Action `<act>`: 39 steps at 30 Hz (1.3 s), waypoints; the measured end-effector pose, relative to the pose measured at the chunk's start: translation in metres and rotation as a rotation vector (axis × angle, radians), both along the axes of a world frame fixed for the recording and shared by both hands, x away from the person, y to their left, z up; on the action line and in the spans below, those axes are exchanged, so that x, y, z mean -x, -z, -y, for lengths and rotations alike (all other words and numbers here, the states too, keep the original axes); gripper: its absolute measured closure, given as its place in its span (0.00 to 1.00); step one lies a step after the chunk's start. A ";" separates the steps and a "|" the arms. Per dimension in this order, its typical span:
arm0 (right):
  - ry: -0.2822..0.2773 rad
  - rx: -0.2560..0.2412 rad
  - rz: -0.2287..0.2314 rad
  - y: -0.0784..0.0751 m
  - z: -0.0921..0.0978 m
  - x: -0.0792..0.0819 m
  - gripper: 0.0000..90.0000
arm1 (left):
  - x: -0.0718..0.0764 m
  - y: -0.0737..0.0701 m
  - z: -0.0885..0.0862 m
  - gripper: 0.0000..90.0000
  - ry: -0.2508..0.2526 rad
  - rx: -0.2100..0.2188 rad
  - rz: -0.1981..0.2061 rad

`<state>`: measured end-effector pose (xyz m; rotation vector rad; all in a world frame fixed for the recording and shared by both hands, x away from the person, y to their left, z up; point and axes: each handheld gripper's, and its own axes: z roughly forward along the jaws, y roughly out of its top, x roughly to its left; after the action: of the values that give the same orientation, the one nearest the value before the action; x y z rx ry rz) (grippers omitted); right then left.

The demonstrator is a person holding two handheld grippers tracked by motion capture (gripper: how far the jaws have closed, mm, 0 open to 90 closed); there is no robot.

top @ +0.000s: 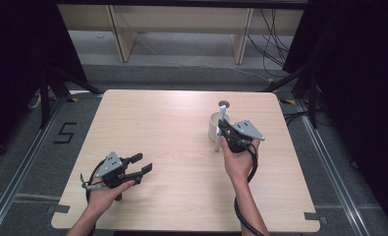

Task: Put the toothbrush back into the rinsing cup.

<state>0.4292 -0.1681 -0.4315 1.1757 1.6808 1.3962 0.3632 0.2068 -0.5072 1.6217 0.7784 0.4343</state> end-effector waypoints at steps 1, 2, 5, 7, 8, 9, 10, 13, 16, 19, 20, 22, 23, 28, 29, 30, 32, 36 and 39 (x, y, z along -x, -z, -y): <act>-0.001 0.006 0.009 0.001 0.001 -0.001 0.93 | 0.001 -0.001 -0.001 0.44 -0.007 -0.016 -0.009; 0.009 -0.008 -0.009 0.001 0.000 0.000 0.92 | 0.001 -0.001 -0.001 0.44 -0.007 -0.014 -0.008; 0.012 0.009 -0.007 0.004 0.000 -0.001 0.93 | 0.001 0.000 0.000 0.44 0.001 -0.001 0.001; 0.005 0.010 -0.007 0.007 0.000 -0.002 0.94 | 0.000 0.000 0.000 0.44 0.001 0.001 -0.002; 0.008 -0.006 -0.018 0.007 -0.002 -0.001 0.94 | 0.001 0.000 -0.001 0.44 -0.007 -0.014 -0.010; -0.001 0.004 -0.002 0.007 -0.001 -0.002 0.94 | 0.001 0.000 -0.001 0.44 -0.007 -0.012 -0.010; -0.003 0.006 0.000 0.008 -0.001 -0.002 0.94 | 0.001 0.000 -0.001 0.44 -0.007 -0.011 -0.010; 0.010 0.009 -0.006 0.008 0.000 -0.001 0.94 | 0.001 0.000 -0.001 0.44 -0.005 -0.012 -0.009; 0.013 -0.006 -0.014 0.010 0.000 -0.001 0.92 | 0.001 0.000 0.000 0.44 -0.006 -0.012 -0.010; 0.022 0.002 -0.033 0.013 0.000 0.000 0.83 | 0.001 0.000 0.000 0.44 -0.006 -0.013 -0.010; 0.023 0.002 -0.027 0.014 0.001 0.000 0.81 | 0.001 0.000 0.000 0.44 -0.006 -0.013 -0.010; 0.029 0.004 -0.041 0.015 0.002 0.000 0.73 | 0.001 0.000 -0.001 0.44 -0.007 -0.014 -0.010; 0.030 0.009 -0.039 0.016 0.002 0.000 0.68 | 0.001 0.000 -0.001 0.44 -0.007 -0.015 -0.011; 0.039 0.027 -0.093 0.015 0.008 0.004 0.55 | 0.001 0.000 -0.001 0.44 -0.008 -0.016 -0.011; 0.034 0.042 -0.101 0.014 0.010 0.005 0.54 | 0.001 0.000 -0.001 0.44 -0.009 -0.018 -0.010; 0.030 0.043 -0.104 0.013 0.012 0.006 0.52 | 0.001 0.001 -0.001 0.44 -0.013 -0.016 -0.011; 0.025 0.052 -0.124 0.011 0.015 0.009 0.50 | 0.000 0.001 -0.001 0.44 -0.013 -0.016 -0.009; -0.007 0.085 -0.151 0.005 0.020 0.015 0.46 | 0.000 0.002 0.001 0.44 -0.004 -0.006 -0.003; -0.019 0.104 -0.167 0.006 0.022 0.019 0.45 | 0.001 0.002 0.000 0.44 -0.013 -0.018 -0.015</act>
<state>0.4098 -0.1902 -0.4376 1.2492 1.8613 1.2346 0.3623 0.2066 -0.5092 1.6388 0.7988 0.4395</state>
